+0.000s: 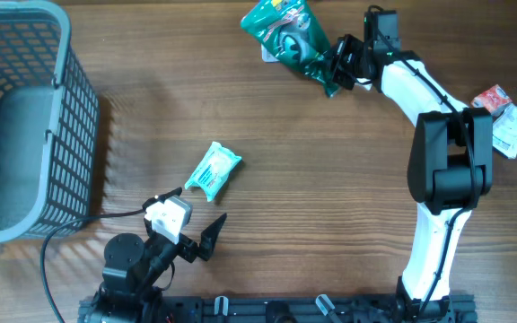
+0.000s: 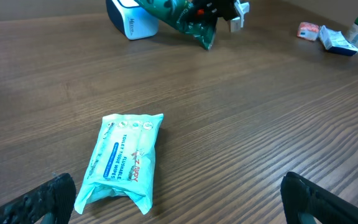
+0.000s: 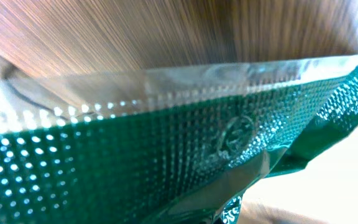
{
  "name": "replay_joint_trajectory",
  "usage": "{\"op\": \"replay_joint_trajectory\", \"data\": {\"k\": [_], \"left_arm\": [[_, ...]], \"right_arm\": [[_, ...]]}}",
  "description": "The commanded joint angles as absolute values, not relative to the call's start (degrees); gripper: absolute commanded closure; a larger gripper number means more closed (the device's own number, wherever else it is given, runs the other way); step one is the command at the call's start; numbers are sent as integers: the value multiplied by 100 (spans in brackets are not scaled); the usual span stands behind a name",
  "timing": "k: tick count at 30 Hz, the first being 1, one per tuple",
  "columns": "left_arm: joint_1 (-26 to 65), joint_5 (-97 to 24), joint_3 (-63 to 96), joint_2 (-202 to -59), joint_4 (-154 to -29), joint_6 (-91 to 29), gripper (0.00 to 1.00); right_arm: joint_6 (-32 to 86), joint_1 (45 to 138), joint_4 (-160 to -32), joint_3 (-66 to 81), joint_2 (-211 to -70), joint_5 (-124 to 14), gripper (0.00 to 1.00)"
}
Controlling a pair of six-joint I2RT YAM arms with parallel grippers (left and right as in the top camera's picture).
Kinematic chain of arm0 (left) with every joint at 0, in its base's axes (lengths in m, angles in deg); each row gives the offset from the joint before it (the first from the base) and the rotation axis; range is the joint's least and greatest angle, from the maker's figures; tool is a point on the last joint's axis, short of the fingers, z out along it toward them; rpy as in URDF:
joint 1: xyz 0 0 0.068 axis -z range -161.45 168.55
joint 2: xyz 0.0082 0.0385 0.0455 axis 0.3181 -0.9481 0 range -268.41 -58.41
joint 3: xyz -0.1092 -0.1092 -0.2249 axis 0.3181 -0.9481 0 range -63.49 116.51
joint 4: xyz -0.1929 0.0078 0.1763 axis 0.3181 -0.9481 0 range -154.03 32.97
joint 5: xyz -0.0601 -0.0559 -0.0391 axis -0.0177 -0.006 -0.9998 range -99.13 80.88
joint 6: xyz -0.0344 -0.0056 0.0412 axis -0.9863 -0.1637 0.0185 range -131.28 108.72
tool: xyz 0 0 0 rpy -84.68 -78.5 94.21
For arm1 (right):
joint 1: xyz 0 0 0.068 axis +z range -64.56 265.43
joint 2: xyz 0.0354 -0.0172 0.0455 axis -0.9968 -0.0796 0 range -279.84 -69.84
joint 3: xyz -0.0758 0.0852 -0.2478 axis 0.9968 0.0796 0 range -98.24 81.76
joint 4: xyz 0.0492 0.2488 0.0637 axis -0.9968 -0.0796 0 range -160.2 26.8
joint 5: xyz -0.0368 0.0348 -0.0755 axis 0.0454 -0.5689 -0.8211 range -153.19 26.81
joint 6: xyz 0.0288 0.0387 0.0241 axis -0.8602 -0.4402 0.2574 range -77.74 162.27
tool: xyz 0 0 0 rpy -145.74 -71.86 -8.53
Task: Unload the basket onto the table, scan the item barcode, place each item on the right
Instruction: 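Hold the 3M pack's barcode in front of the scanner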
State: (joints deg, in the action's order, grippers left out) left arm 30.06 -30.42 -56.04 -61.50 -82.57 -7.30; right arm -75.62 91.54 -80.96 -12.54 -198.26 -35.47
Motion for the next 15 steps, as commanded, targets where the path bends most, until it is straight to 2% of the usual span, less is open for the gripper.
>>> {"op": "replay_joint_trajectory", "data": {"k": [1,4,15], "left_arm": [[2984,-3047,-5598,-6115,-8279,-719,0],[2984,-3047,-5598,-6115,-8279,-719,0],[2984,-3047,-5598,-6115,-8279,-719,0]], "right_arm": [[-7641,9168,-8441,-1739,-19885,-2994,95],[-7641,9168,-8808,-1954,-19885,-3287,95],[-7643,9183,-8550,-1956,-19903,-4332,95]]}}
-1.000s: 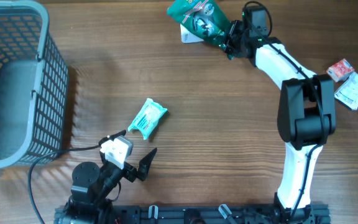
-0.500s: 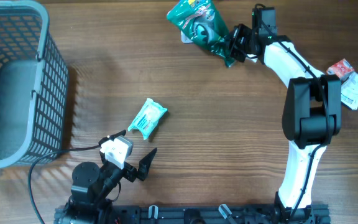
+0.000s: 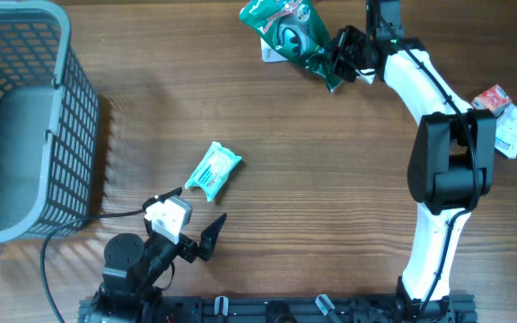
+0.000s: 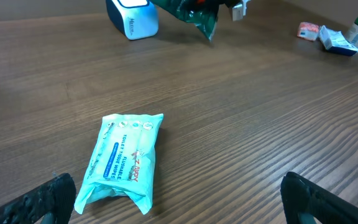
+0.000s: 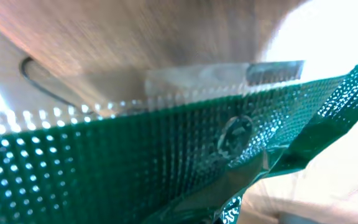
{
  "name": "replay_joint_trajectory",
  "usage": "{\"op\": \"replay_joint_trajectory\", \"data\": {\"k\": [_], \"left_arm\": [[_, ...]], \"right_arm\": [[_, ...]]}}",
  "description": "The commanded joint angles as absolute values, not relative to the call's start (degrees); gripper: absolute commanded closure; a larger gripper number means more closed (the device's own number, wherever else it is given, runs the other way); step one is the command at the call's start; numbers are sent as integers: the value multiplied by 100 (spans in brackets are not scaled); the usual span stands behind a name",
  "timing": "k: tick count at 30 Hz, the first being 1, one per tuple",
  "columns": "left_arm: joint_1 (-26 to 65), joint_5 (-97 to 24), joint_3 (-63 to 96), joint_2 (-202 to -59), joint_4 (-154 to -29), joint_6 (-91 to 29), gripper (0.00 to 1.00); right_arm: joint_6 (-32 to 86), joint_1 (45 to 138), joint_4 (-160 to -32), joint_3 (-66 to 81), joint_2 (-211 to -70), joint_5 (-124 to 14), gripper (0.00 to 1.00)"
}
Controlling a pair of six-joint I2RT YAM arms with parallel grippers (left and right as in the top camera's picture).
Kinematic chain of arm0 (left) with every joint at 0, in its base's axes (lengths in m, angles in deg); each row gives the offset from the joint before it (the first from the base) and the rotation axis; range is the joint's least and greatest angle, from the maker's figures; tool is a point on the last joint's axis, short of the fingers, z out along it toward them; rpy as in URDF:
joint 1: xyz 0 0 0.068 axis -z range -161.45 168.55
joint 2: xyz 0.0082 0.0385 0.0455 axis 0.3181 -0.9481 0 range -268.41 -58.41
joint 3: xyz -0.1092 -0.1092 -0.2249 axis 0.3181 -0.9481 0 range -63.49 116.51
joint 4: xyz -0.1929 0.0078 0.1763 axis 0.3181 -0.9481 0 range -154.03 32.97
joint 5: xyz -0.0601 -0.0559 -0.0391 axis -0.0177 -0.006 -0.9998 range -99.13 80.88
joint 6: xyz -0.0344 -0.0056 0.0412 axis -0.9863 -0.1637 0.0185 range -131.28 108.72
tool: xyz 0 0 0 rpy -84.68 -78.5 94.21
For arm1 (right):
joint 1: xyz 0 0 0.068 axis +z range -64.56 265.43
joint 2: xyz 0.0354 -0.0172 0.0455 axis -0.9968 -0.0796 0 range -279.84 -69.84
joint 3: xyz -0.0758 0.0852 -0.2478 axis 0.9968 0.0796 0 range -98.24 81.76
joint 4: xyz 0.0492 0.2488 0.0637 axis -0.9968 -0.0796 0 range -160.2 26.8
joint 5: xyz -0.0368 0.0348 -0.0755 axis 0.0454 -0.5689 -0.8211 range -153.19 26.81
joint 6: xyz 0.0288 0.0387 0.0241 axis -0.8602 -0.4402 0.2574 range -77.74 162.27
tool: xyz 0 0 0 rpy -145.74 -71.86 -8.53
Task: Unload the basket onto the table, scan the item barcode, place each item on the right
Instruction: 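Hold the 3M pack's barcode in front of the scanner, then carry the 3M pack right and drop it at the table edge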
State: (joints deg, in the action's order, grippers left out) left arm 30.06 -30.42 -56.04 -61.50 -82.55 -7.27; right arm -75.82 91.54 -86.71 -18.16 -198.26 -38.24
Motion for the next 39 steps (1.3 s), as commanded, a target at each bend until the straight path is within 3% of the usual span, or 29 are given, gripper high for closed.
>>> {"op": "replay_joint_trajectory", "data": {"k": [1,12,16,21,31,38,39], "left_arm": [[2984,-3047,-5598,-6115,-8279,-721,0],[2984,-3047,-5598,-6115,-8279,-719,0],[2984,-3047,-5598,-6115,-8279,-719,0],[2984,-3047,-5598,-6115,-8279,-719,0],[2984,-3047,-5598,-6115,-8279,-719,0],[2984,-3047,-5598,-6115,-8279,-719,0],[2984,-3047,-5598,-6115,-8279,-719,0]], "right_arm": [[-7641,9183,-8520,-1956,-19905,-4412,95],[-7625,9161,-8382,-1956,-20347,-4353,95],[-7228,8914,-8553,-1956,-20253,-3695,96],[-6386,8409,-9868,-1958,-19518,-3630,96],[-6216,6803,-13350,-1958,-17809,-6106,95],[-4756,5382,-13532,-1936,-18218,-6961,95],[-4128,5166,-13342,-1936,-18318,-7171,86]]}}
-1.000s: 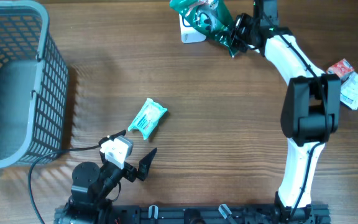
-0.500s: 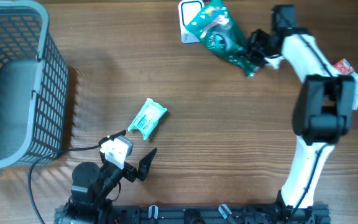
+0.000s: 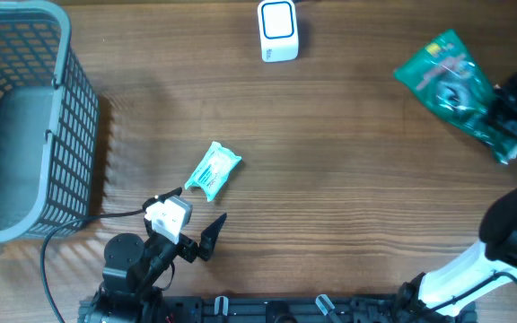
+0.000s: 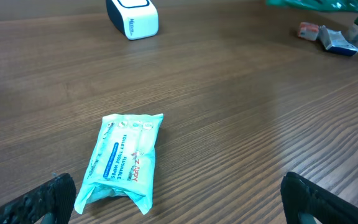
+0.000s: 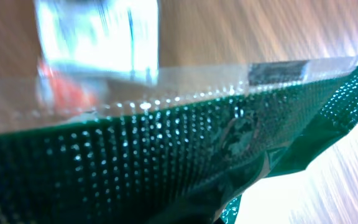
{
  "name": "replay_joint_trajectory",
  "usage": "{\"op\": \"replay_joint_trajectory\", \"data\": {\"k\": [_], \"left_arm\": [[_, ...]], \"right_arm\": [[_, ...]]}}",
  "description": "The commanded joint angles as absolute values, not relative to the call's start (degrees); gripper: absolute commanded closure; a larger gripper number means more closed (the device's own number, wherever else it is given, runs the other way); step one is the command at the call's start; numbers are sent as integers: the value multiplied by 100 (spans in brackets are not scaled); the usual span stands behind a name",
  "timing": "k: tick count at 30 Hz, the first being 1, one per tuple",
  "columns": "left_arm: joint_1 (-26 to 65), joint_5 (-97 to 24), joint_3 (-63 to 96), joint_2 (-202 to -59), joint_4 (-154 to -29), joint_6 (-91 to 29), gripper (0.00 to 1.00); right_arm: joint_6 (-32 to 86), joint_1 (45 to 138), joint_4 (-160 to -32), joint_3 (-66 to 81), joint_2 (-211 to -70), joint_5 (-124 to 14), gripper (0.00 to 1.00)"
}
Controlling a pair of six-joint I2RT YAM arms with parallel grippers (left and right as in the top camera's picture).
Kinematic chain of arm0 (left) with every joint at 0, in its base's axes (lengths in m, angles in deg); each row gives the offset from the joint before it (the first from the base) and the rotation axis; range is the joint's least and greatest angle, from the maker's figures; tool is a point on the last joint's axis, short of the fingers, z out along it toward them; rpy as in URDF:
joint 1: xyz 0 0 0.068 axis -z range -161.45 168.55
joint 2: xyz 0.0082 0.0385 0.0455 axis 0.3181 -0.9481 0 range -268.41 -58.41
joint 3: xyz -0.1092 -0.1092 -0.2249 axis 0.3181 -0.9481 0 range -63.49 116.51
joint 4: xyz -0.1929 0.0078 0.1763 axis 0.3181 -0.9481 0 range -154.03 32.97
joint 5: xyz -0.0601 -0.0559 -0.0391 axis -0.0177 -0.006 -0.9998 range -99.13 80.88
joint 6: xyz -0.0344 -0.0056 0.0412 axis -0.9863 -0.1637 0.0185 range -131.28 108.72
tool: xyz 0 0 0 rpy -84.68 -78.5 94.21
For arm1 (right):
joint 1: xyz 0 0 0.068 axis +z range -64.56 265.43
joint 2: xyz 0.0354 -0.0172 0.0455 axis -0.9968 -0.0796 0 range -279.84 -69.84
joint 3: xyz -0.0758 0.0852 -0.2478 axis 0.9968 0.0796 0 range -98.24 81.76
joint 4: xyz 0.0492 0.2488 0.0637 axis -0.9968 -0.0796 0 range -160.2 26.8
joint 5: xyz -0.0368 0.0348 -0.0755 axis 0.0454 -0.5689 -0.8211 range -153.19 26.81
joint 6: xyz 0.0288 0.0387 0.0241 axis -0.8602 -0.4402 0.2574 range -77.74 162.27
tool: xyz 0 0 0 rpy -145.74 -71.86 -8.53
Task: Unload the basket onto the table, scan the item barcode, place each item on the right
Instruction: 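Carry the 3M pack right and drop it at the table edge, then reach the right gripper to the teal wipes pack and grasp it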
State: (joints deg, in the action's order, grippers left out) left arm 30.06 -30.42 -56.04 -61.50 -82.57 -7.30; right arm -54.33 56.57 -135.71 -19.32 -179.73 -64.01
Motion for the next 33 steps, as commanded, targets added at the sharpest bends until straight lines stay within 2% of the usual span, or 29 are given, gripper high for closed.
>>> {"op": "replay_joint_trajectory", "data": {"k": [1,2,3,4,5,8,11,15,20,24,27,31,33], "left_arm": [[2984,-3047,-5598,-6115,-8279,-719,0],[2984,-3047,-5598,-6115,-8279,-719,0],[2984,-3047,-5598,-6115,-8279,-719,0],[2984,-3047,-5598,-6115,-8279,-719,0],[2984,-3047,-5598,-6115,-8279,-721,0],[2984,-3047,-5598,-6115,-8279,-719,0],[2984,-3047,-5598,-6115,-8279,-719,0],[2984,-3047,-5598,-6115,-8279,-719,0],[2984,-3047,-5598,-6115,-8279,-719,0],[2984,-3047,-5598,-6115,-8279,-719,0],[2984,-3047,-5598,-6115,-8279,-719,0],[2984,-3047,-5598,-6115,-8277,-721,0],[2984,-3047,-5598,-6115,-8279,-719,0]], "right_arm": [[-3331,4951,-13119,-1936,-18410,-7269,43],[-2531,4772,-12876,-1936,-18469,-7236,8],[-1868,4630,-12673,-1936,-18476,-7090,0],[-946,4431,-12384,-1947,-18443,-6686,0],[-518,4307,-12308,-1978,-18390,-6264,0],[97,4125,-12343,-2146,-18102,-4452,0],[414,4398,-12653,-2153,-17695,-2773,0],[508,5834,-13549,-2126,-17464,-2471,0],[453,8086,-13505,-1624,-17584,-2633,0],[-194,9806,-12992,-870,-17647,-2635,0],[-1197,10894,-12201,-295,-17647,-2633,0],[-2998,12026,-10179,501,-17649,-3147,1],[-3516,12365,-9309,872,-17649,-3623,6]]}}
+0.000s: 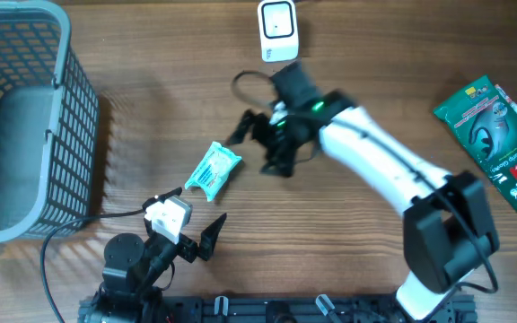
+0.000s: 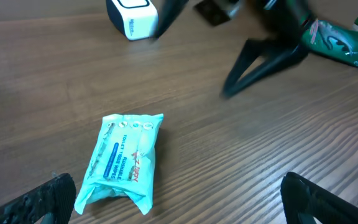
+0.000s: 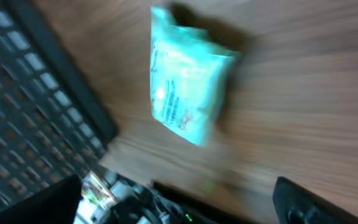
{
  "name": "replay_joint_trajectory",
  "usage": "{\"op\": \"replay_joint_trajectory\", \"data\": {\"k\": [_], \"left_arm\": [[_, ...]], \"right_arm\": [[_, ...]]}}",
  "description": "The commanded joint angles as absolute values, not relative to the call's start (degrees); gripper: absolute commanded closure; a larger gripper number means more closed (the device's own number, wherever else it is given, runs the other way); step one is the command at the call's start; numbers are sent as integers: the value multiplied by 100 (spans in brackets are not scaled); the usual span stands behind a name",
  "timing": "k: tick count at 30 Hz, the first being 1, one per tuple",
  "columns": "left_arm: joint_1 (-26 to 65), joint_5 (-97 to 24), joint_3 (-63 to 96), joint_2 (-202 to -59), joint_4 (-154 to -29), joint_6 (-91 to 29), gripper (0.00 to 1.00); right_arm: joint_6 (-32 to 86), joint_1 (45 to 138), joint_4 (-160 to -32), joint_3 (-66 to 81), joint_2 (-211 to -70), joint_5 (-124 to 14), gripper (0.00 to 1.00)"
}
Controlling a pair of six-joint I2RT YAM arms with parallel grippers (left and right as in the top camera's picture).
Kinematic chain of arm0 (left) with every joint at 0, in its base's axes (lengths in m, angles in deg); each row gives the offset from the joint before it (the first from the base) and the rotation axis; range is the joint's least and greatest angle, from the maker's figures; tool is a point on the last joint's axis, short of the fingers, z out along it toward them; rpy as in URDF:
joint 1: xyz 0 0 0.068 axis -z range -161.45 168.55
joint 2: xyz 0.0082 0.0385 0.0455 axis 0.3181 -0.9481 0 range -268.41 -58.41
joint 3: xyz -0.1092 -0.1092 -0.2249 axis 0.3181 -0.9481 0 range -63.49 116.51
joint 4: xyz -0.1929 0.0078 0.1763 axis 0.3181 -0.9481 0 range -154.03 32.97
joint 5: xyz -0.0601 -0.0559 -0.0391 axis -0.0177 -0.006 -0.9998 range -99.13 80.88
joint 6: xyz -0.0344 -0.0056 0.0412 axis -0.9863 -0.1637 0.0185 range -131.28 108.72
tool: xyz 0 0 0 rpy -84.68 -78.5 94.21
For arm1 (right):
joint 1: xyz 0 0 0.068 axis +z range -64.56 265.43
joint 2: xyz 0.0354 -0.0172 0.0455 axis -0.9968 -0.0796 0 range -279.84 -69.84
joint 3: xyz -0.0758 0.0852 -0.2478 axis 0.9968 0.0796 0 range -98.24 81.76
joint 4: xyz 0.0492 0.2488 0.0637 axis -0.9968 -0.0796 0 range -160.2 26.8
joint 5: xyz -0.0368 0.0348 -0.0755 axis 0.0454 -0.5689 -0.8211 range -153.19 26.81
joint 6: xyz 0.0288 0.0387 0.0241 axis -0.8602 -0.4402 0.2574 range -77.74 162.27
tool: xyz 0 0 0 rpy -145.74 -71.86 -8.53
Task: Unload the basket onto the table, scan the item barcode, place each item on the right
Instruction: 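Reach the right gripper to the teal wipes pack and grasp it, then lift the wipes pack and rotate it in the right gripper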
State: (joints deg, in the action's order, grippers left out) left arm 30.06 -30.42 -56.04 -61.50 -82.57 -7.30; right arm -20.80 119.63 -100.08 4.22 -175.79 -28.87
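Note:
The white barcode scanner [image 1: 278, 30] stands at the far middle of the table and shows too in the left wrist view [image 2: 132, 18]. A green snack bag [image 1: 496, 142] lies flat at the right edge. A teal wipes pack [image 1: 214, 170] lies left of centre, close in front of my left gripper [image 2: 179, 202], which is open and empty low at the near edge [image 1: 191, 231]. My right gripper [image 1: 257, 146] hangs open and empty just right of the wipes pack, which its blurred view shows below it [image 3: 188, 99].
A grey mesh basket [image 1: 25, 117] fills the far left, and its wall shows in the right wrist view [image 3: 30, 93]. A small bottle stands behind the green bag at the right. A black cable [image 1: 70, 220] runs along the near left.
The green bag, then held in my right gripper at the table's right edge, now lies there on the table. My right gripper is open and has moved to beside the wipes pack.
My right gripper first held the green bag over the scanner, and a moment later still did, slightly shifted. Then it held the bag at the right edge. Now the bag lies there and that gripper is open by the wipes pack. The left arm never moved.

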Motion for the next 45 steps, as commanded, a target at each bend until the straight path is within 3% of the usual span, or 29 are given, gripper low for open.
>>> {"op": "replay_joint_trajectory", "data": {"k": [1,5,8,11,17,19,20,21,23,29,35,38,42,45], "left_arm": [[2984,-3047,-5598,-6115,-8279,-719,0],[2984,-3047,-5598,-6115,-8279,-719,0],[2984,-3047,-5598,-6115,-8279,-721,0],[2984,-3047,-5598,-6115,-8279,-719,0],[2984,-3047,-5598,-6115,-8279,-719,0],[2984,-3047,-5598,-6115,-8279,-719,0],[2984,-3047,-5598,-6115,-8279,-719,0],[2984,-3047,-5598,-6115,-8279,-719,0],[2984,-3047,-5598,-6115,-8279,-719,0],[2984,-3047,-5598,-6115,-8279,-721,0],[2984,-3047,-5598,-6115,-8279,-719,0],[2984,-3047,-5598,-6115,-8279,-719,0],[2984,-3047,-5598,-6115,-8279,-719,0],[2984,-3047,-5598,-6115,-8279,-719,0]], "right_arm": [[-3735,12481,-8981,1045,-17649,-3910,7],[-4034,12645,-8129,1478,-17695,-4480,8],[-3829,12684,-7775,1478,-18049,-4467,0],[-3715,12724,-7316,1476,-18517,-4100,0],[-3739,12944,-7145,1476,-18851,-3993,8],[-3744,13012,-7333,1476,-18858,-4303,27],[-3746,13030,-7473,1476,-18860,-4511,47],[-3783,13034,-7606,1476,-18860,-4664,76],[-3886,13030,-7884,1476,-18858,-5040,95],[-3759,12619,-8461,1447,-18465,-4001,95],[-3842,11587,-9162,1449,-17461,-587,95],[-4889,11342,-9276,1449,-17409,1200,96],[-5326,11316,-9221,1449,-17409,916,96],[-3331,11283,-8826,1449,-17409,-500,96]]}}
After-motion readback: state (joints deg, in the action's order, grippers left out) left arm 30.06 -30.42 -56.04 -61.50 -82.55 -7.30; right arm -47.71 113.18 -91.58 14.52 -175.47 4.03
